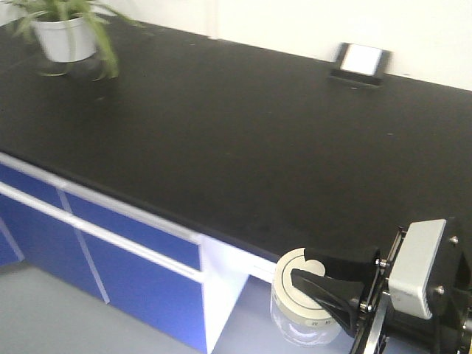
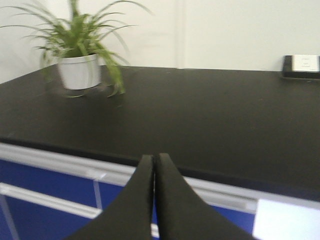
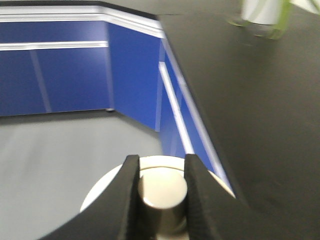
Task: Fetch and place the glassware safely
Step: 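Drive the base across the room to the black bench with the socket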
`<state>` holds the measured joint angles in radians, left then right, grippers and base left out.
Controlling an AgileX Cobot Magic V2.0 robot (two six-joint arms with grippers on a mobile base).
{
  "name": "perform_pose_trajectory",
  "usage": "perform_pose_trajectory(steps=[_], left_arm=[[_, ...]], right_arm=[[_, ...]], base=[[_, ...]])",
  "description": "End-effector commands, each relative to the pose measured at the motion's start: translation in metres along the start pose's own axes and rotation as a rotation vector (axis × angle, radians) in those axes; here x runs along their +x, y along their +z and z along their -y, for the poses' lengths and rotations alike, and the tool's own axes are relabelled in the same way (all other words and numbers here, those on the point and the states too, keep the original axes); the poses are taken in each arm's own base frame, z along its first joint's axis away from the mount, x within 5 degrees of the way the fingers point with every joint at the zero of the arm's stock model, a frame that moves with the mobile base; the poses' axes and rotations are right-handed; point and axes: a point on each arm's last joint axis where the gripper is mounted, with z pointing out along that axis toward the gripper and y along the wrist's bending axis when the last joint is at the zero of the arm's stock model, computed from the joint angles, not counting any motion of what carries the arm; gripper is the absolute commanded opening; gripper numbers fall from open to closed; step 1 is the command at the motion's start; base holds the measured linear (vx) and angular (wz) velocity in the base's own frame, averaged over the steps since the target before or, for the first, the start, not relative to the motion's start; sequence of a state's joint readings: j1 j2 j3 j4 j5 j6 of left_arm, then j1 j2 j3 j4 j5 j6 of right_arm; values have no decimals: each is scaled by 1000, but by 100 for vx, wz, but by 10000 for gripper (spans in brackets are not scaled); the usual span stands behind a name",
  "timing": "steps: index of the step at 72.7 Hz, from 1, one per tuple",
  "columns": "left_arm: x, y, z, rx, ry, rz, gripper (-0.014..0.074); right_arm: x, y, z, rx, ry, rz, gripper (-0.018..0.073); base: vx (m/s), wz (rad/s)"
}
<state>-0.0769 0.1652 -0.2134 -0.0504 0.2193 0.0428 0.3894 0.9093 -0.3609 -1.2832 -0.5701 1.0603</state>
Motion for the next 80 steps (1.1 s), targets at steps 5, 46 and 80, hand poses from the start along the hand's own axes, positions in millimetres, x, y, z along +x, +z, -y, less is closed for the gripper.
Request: perform_pose_trajectory(steps=[5, 46, 80], left_arm=[[-15, -1, 0, 6, -7, 88, -7], [-15, -1, 0, 6, -7, 88, -7], [-15, -1, 0, 6, -7, 88, -7]], right_arm=[[-16, -1, 0, -19, 6, 79, -1], [-16, -1, 0, -19, 6, 79, -1], [-16, -1, 0, -19, 6, 79, -1]], base=[[16, -62], [12, -47], [7, -27]])
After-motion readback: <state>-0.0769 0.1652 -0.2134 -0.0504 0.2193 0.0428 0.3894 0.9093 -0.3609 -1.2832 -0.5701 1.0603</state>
